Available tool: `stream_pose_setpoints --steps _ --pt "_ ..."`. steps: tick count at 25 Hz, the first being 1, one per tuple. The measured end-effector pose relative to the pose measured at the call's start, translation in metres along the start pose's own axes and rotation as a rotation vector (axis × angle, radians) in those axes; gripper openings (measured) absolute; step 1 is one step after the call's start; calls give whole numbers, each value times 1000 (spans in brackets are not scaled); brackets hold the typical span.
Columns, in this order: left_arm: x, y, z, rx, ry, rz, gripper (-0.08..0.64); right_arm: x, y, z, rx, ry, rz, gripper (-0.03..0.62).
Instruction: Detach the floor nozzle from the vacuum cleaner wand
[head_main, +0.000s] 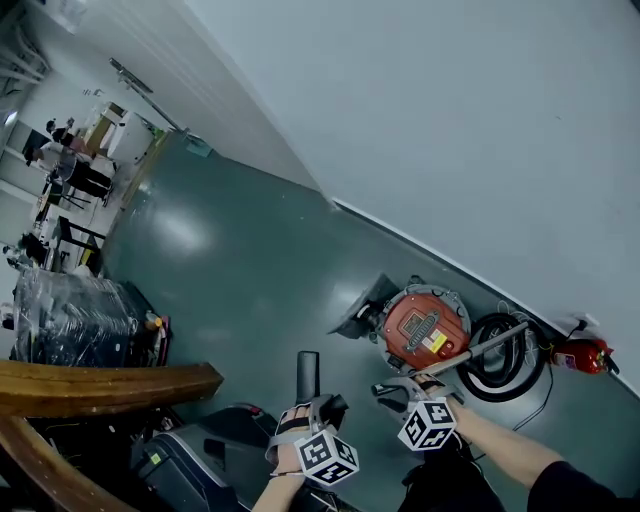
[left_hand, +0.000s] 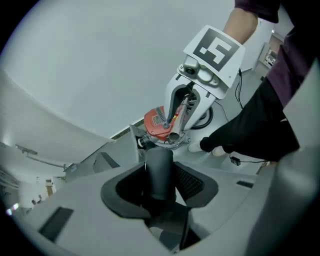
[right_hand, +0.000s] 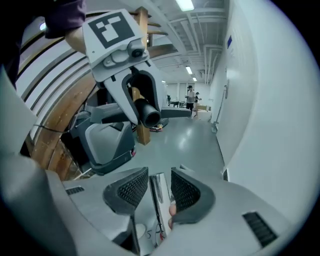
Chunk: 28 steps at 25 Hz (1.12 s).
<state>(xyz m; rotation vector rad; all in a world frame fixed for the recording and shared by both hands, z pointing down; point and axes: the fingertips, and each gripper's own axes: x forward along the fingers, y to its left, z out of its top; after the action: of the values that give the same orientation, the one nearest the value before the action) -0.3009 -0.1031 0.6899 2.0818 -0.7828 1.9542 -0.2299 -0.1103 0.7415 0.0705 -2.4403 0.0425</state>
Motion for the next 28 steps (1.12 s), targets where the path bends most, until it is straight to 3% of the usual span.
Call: stream_pose_setpoints --steps 6,11,18,28 --pt "-56 21 10 -193 -138 128 179 -47 -15 44 140 -98 -61 152" --pt "-119 35 20 -394 -313 246 179 -101 -24 97 215 -222 -136 102" --pt "-201 24 33 -504 -515 387 179 -171 0 176 226 -382 -185 60" --pt "-304 2 31 -624 -750 581 179 -244 47 247 233 -601 -255 17"
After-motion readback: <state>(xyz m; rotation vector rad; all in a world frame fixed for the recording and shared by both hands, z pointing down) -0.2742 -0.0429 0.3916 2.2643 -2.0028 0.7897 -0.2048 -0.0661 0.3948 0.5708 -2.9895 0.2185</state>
